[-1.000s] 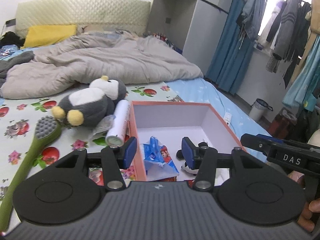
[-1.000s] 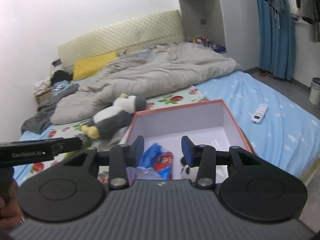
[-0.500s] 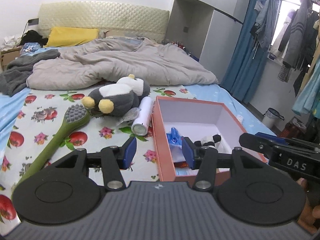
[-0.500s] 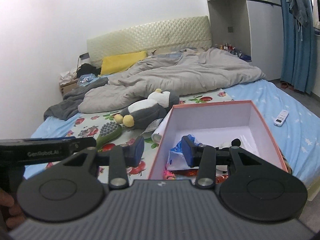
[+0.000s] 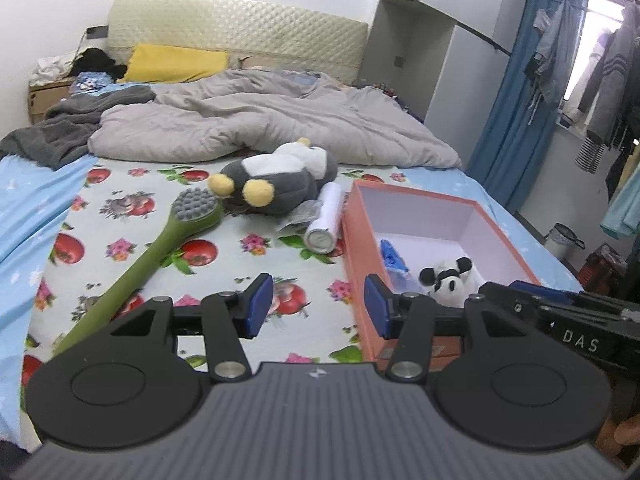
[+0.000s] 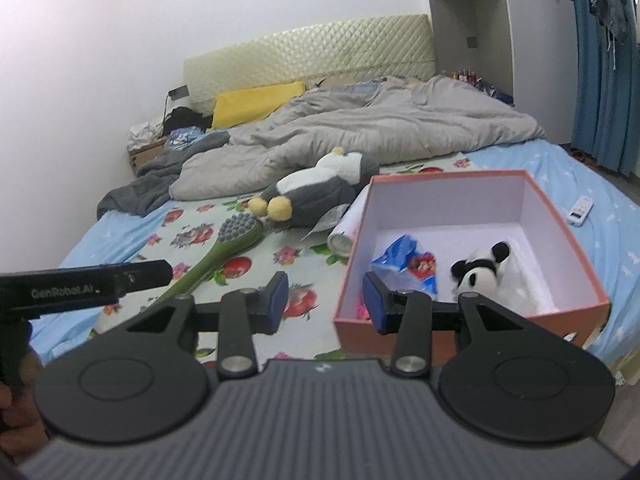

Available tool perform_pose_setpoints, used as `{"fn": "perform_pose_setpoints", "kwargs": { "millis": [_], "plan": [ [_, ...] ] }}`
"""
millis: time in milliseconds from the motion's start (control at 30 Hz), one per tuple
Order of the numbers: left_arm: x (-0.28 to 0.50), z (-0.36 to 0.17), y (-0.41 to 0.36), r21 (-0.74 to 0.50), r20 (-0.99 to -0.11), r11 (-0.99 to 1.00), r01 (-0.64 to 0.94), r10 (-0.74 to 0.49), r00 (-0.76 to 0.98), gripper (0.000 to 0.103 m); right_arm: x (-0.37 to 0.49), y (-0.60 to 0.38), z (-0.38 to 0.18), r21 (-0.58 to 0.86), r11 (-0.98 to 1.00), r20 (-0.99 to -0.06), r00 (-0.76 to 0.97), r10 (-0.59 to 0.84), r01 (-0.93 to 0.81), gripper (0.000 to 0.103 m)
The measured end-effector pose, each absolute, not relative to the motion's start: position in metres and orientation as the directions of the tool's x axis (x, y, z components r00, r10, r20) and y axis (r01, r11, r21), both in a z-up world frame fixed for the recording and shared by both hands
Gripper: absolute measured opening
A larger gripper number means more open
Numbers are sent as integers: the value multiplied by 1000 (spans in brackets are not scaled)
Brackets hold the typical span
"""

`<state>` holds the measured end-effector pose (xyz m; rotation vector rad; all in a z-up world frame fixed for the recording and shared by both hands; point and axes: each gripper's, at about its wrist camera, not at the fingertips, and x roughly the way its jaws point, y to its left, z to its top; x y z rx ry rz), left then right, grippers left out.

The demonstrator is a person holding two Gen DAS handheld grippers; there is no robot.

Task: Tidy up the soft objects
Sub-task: 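Withdraw both tools from the box back toward the bed, then reach the right tool to the white paper tag by the spray can and close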

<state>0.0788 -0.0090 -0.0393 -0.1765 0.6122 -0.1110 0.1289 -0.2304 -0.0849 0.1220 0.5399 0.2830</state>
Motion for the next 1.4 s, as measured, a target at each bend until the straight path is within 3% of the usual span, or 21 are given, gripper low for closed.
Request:
{"fn": "perform_pose_setpoints", "kwargs": {
  "millis": [333, 733, 1400],
  "plan": [
    [70, -50, 15, -206, -569, 978, -9, -112, 814, 62, 130, -210, -92, 187, 945, -502, 801, 326, -268, 44],
    [103, -86, 42, -223, -623, 972, -76, -82, 778, 63, 162, -181, -117, 175, 938, -548, 761, 346, -300, 44],
    [188, -132, 108, -243, -672, 959, -144, -59, 738, 63, 286, -110, -150, 233, 948, -550, 774, 314, -219, 44]
  ]
}}
